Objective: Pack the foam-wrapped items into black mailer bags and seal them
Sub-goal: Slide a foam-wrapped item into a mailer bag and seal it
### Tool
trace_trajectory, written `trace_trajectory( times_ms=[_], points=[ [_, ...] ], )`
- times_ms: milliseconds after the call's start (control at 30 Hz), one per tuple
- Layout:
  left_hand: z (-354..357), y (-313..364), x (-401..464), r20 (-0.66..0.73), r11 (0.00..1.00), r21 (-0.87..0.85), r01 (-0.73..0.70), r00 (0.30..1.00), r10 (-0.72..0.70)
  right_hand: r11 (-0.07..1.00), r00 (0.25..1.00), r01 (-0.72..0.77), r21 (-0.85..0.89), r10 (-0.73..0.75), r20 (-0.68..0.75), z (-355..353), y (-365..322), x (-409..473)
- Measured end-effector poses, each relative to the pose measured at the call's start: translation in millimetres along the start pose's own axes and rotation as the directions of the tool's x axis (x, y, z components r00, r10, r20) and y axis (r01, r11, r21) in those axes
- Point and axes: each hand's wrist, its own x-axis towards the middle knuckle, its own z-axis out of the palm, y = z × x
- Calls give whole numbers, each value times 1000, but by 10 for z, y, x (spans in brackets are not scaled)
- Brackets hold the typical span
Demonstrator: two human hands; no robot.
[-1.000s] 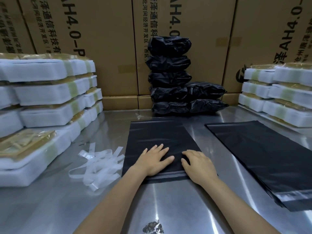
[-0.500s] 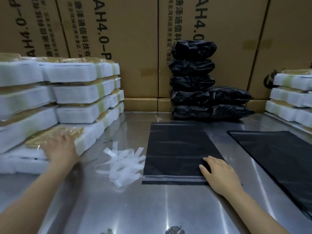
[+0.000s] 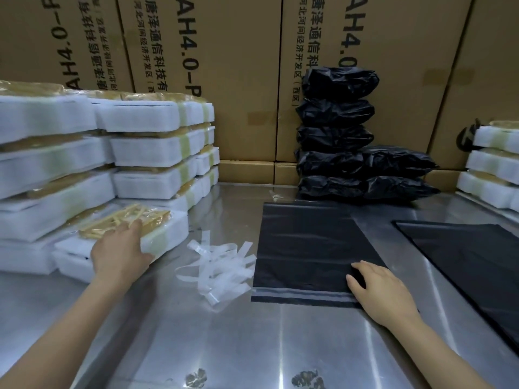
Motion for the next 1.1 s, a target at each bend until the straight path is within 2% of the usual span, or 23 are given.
trace_trajectory(
  times_ms=[167,267,333,400,433,467,500,533,567,600,633,667,733,800,900,967,1033,1067,1100],
  points=[
    [-196,173,-200,-41,969,-245,-35,999,26,999,998,29,25,-28,-50,9,-3,-43],
    [-433,412,-332,-155,938,-297,-180,978,139,989,975,131,75,-114,-191,-18,-20,-67],
    [-593,593,-450,-328,876,-296,-380,902,281,956,945,181,231,-104,-311,-58,-34,-94],
    [-712,777,-581,-486,782,-246,-573,771,412,868,936,169,466,7,-353,-107,-34,-111],
    [-755,863,-642,-530,735,-212,-644,708,467,778,945,130,615,92,-315,-140,-40,-115],
    [-789,951,-695,-552,685,-188,-704,652,519,626,959,62,777,178,-220,-188,-44,-115],
    [-808,1039,-746,-558,628,-165,-761,597,577,414,973,-48,909,224,-51,-245,-49,-116],
    [-810,1132,-803,-551,567,-134,-813,537,639,191,969,-188,963,197,150,-291,-33,-115],
    [-795,1224,-864,-535,506,-99,-857,475,699,-1,948,-302,953,104,301,-322,12,-121],
    [-762,1321,-931,-512,445,-66,-893,414,753,-140,926,-375,917,-12,377,-333,88,-124],
    [-717,1421,-1002,-480,391,-36,-920,359,801,-225,910,-414,882,-125,395,-339,170,-138],
    [-659,1511,-1076,-440,346,-12,-938,316,841,-258,894,-438,861,-229,386,-345,238,-162],
    [-541,1656,-1173,-406,309,-4,-951,284,869,-228,865,-463,857,-330,379,-379,304,-216],
    [-454,1753,-1186,-467,344,-76,-936,339,817,-212,887,-435,875,-269,375,-418,306,-234],
    [-381,1901,-1216,-595,418,-322,-849,525,608,-300,942,-335,893,-102,319,-437,310,-220],
    [-313,2032,-1234,-606,398,-532,-748,664,439,-395,950,-291,871,-15,311,-437,317,-223],
    [-226,2121,-1211,-453,365,-718,-593,796,402,-483,950,-248,840,49,309,-450,321,-240],
    [-150,2154,-1187,-321,390,-764,-514,827,461,-514,948,-221,829,87,307,-462,328,-250],
    [-70,2180,-1173,-176,455,-758,-467,819,547,-538,944,-198,819,120,307,-476,337,-252]
  ],
)
